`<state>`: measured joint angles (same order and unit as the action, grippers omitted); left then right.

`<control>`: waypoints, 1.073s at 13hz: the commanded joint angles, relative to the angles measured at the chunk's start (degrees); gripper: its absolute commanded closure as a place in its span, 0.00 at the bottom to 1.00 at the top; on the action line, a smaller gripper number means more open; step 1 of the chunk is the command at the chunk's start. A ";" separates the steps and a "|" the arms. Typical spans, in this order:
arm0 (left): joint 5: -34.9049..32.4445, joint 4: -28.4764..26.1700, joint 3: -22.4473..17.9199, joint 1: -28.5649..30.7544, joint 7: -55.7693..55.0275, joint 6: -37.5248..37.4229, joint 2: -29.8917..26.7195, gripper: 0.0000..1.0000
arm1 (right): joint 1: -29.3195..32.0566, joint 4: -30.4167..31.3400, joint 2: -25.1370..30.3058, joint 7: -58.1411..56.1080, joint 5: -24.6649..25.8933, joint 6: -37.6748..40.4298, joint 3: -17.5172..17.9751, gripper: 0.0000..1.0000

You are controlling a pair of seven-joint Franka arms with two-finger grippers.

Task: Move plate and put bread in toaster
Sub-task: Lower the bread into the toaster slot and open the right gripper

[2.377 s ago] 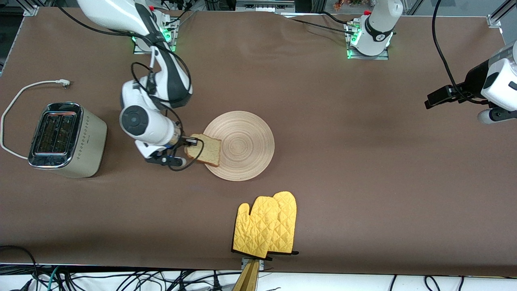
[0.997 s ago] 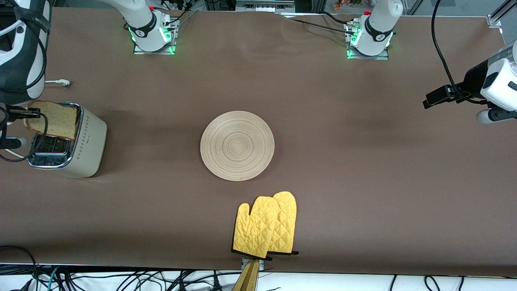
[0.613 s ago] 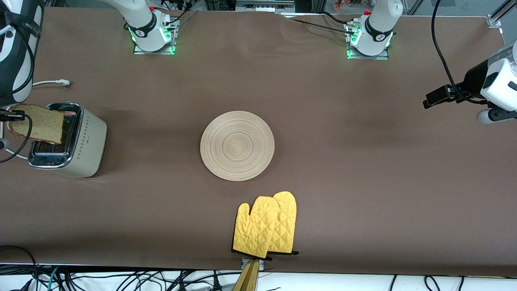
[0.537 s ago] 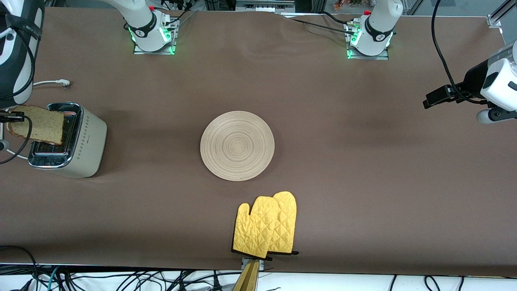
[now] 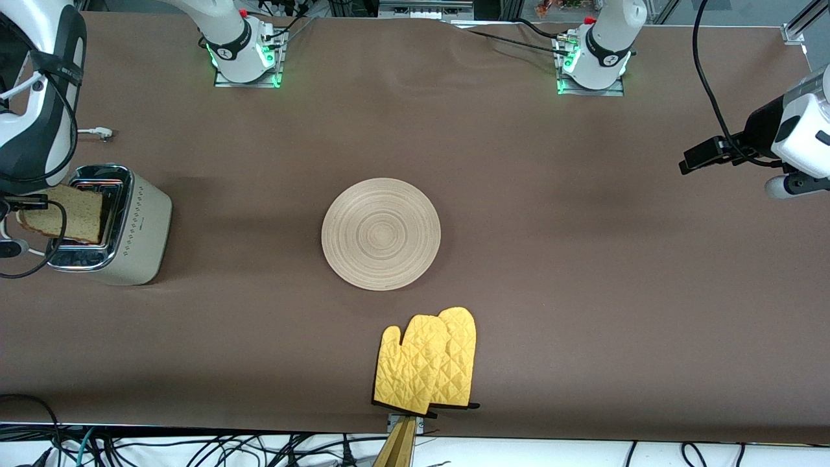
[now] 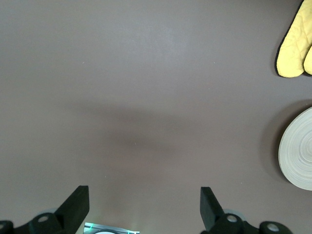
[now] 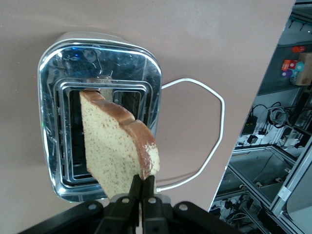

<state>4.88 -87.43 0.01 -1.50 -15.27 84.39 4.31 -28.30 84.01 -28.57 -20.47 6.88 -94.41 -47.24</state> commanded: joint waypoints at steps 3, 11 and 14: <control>1.53 -0.82 0.51 0.89 0.42 -0.28 -0.97 0.00 | 0.44 -1.40 -2.45 -0.09 -3.62 0.28 -0.05 1.00; 1.53 -0.82 0.51 0.89 0.33 -0.28 -0.97 0.00 | 1.49 -1.31 -6.41 1.31 -10.22 -0.95 -0.05 1.00; -0.91 -0.64 0.78 0.80 0.42 -0.28 -1.14 0.00 | 1.49 -1.31 -7.72 2.19 -13.11 -0.95 0.04 1.00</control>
<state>4.81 -87.44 0.01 -1.49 -15.27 84.39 4.30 -27.27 84.01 -34.87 -19.52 -3.34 -95.26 -47.24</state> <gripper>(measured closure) 0.000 0.969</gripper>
